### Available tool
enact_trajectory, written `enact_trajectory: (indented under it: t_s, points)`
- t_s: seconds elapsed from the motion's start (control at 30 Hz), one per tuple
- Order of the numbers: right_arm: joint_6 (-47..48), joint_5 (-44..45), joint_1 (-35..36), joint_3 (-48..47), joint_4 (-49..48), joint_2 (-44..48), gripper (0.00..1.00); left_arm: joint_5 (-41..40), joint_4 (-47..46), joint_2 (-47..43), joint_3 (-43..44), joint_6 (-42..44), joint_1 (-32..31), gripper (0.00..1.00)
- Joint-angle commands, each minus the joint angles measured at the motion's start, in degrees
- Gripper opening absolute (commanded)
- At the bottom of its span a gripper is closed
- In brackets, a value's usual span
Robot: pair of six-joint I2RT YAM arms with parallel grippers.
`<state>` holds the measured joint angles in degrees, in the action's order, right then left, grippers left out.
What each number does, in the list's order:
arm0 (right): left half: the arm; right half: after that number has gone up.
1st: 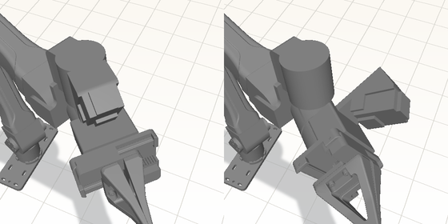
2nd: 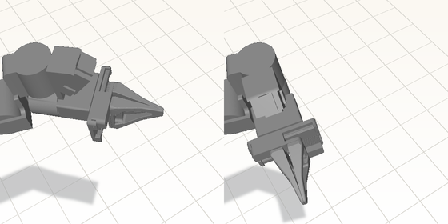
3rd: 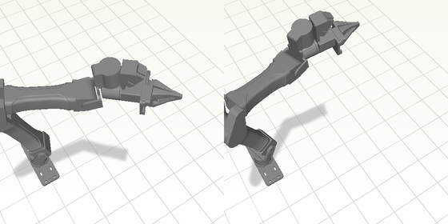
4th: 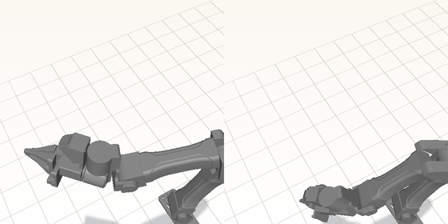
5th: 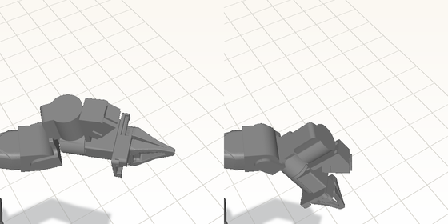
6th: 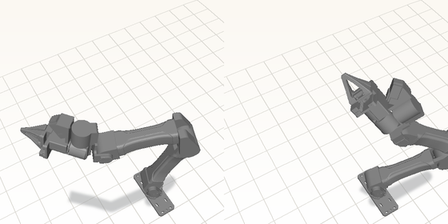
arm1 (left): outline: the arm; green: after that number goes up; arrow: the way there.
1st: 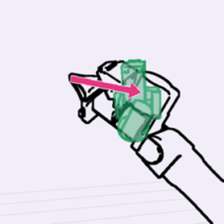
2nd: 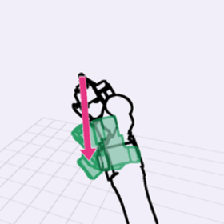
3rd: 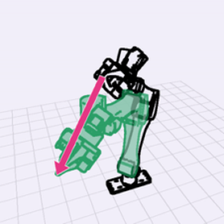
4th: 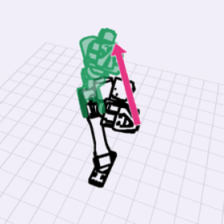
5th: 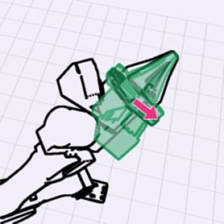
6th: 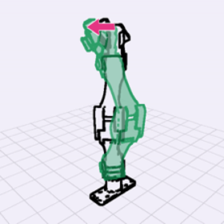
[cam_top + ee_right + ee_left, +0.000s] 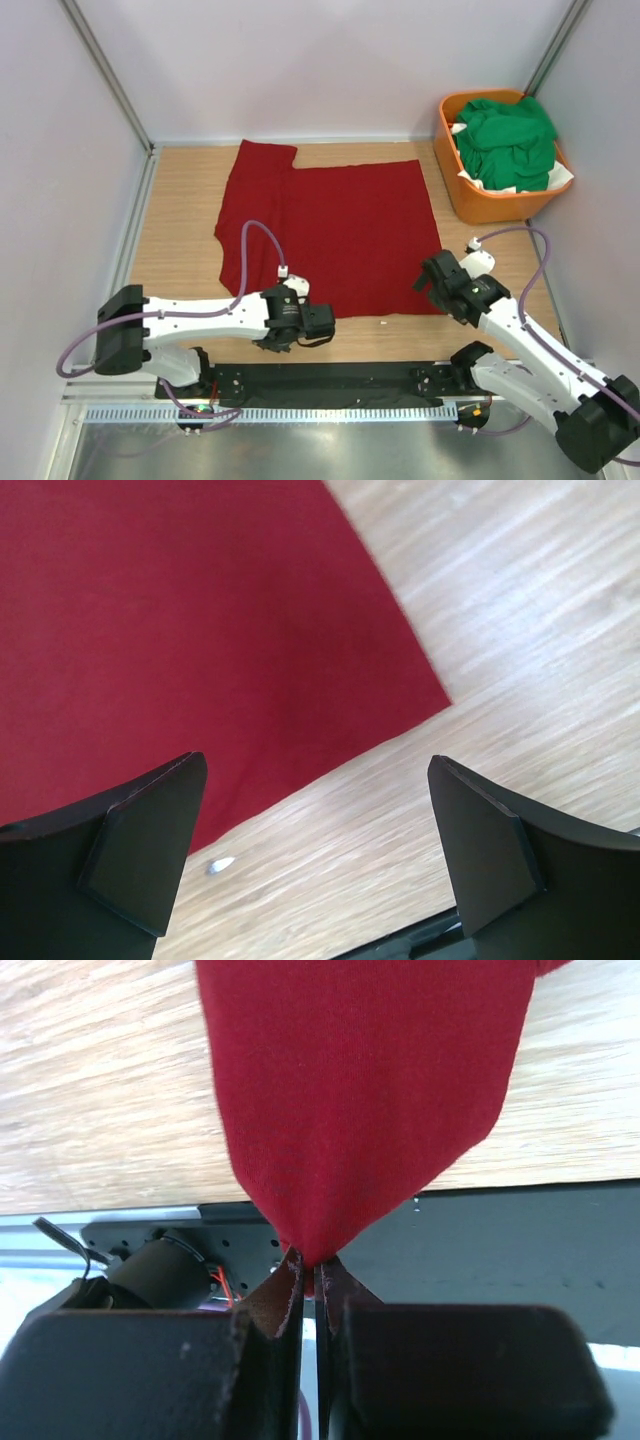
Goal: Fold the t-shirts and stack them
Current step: Flatten the tshirt out, then fold the tshirt
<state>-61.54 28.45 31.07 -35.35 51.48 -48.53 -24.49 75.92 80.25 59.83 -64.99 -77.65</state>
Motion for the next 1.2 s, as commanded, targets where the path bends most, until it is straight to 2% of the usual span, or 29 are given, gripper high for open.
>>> enact_trajectory:
  t_s: [0.0,0.2,0.3,0.43,0.53,0.57,0.6,0.8,0.87,0.9,0.97,1.0,1.17]
  points:
    - [-0.4,-3.3,-6.5,3.1,-4.2,1.5,0.99,0.8,-1.3,2.6,-0.4,1.9,-0.2,0.03]
    - [-1.0,-7.5,-12.2,9.2,-7.2,2.7,0.83,1.6,-7.4,5.0,-1.1,3.9,-0.2,0.04]
    - [-0.7,-9.7,-12.8,11.1,-9.3,1.5,0.79,1.5,-8.6,6.1,-1.3,5.0,-0.2,0.04]
    - [-0.9,-10.5,-13.1,12.6,-11.2,-0.2,0.62,1.0,-9.1,7.6,-1.4,5.8,-0.2,0.04]
    - [-0.7,-10.1,-13.1,13.7,-12.2,-0.2,0.55,0.8,-9.6,7.3,-1.8,5.8,0.0,0.05]
    - [-0.5,-10.7,-13.2,14.2,-13.6,-0.2,0.47,0.8,-9.6,7.0,-1.9,5.8,0.0,0.05]
    - [-0.6,-10.8,-13.1,14.3,-14.0,-0.2,0.45,0.9,-9.6,6.9,-2.0,5.9,0.2,0.05]
    - [-0.1,-9.7,-13.4,13.6,-15.1,-1.6,0.45,0.1,-7.9,5.7,-1.6,5.9,0.7,0.05]
    - [0.0,-9.6,-13.4,13.6,-15.3,-1.9,0.42,-0.2,-7.0,5.3,-1.6,5.9,0.9,0.05]
    - [0.1,-9.6,-13.5,13.7,-15.6,-1.7,0.3,-0.4,-6.7,4.7,-1.5,5.8,1.0,0.05]
    - [0.5,-10.3,-13.6,14.3,-16.4,-1.0,0.16,-0.9,-5.1,4.0,-1.4,5.5,1.2,0.05]
    - [0.7,-10.7,-13.7,14.3,-16.3,0.3,0.02,-1.1,-4.3,3.3,-1.3,5.4,1.2,0.05]
    - [0.9,-9.7,-13.6,10.1,-8.1,5.9,0.01,-1.4,1.0,-0.8,-0.6,4.1,1.2,0.03]
